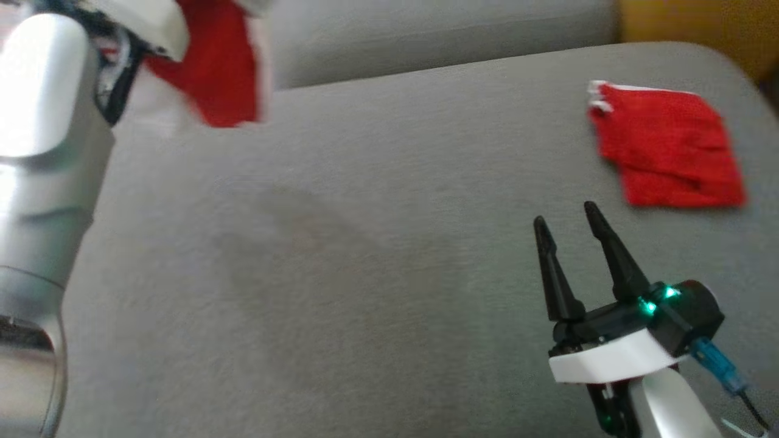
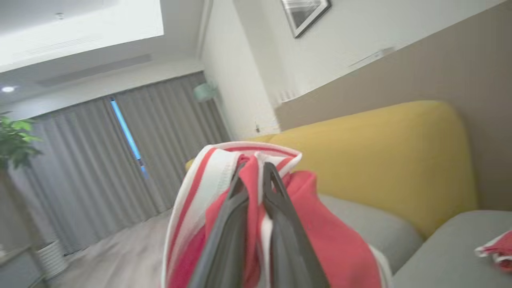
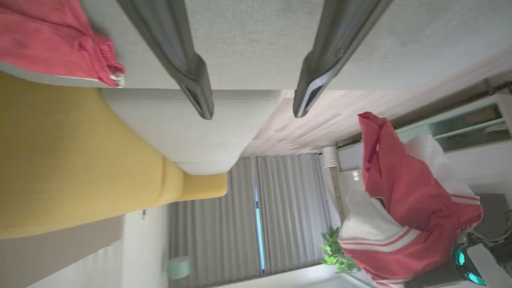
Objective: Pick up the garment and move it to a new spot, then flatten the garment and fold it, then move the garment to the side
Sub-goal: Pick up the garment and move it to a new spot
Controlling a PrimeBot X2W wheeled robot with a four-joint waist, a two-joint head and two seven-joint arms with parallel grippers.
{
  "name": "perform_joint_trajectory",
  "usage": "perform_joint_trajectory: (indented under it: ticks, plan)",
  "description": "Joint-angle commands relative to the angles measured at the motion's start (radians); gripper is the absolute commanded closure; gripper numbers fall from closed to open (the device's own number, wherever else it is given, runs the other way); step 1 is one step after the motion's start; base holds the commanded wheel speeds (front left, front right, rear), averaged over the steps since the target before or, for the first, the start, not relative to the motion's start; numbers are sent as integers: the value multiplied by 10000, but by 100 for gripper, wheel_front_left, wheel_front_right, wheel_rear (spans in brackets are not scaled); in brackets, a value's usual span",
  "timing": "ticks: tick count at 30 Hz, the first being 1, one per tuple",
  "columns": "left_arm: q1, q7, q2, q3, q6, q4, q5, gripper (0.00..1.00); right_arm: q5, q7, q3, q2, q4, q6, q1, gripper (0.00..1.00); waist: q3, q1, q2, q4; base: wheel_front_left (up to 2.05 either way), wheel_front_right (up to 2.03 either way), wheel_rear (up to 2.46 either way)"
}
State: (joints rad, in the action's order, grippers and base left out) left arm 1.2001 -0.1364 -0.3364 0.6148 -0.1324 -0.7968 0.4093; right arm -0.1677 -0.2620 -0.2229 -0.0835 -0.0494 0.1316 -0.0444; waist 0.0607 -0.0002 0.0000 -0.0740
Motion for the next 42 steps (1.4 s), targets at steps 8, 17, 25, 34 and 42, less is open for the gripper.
perform_joint_trajectory:
  ticks: [8,17,25,34,42]
  plan:
    - [-1495,-142,-122,1173,112,2126,552,100,-152,2,-4,222,465,-9,-20,0,45,2,0,-1705,0,0,0]
    - [-6069,-1211,1098,2211,1361,1956,357,100,-161,2,-60,315,385,-9,-367,0,1206,2,0,-2031,0,0,0]
    - [-8600,-1250,1929,824,2084,4061,-392,0,-128,2,211,330,48,-9,125,0,240,2,0,-1154,0,0,0]
    - [-11030,-1252,2175,-1115,2534,6511,-1452,0,-208,2,872,331,-133,-9,1080,0,-1315,2,0,817,0,0,0]
    - [-12347,-1252,2080,-2674,2740,7438,-1988,0,-382,2,1283,332,-304,-9,1619,0,-1979,2,0,1860,0,0,0]
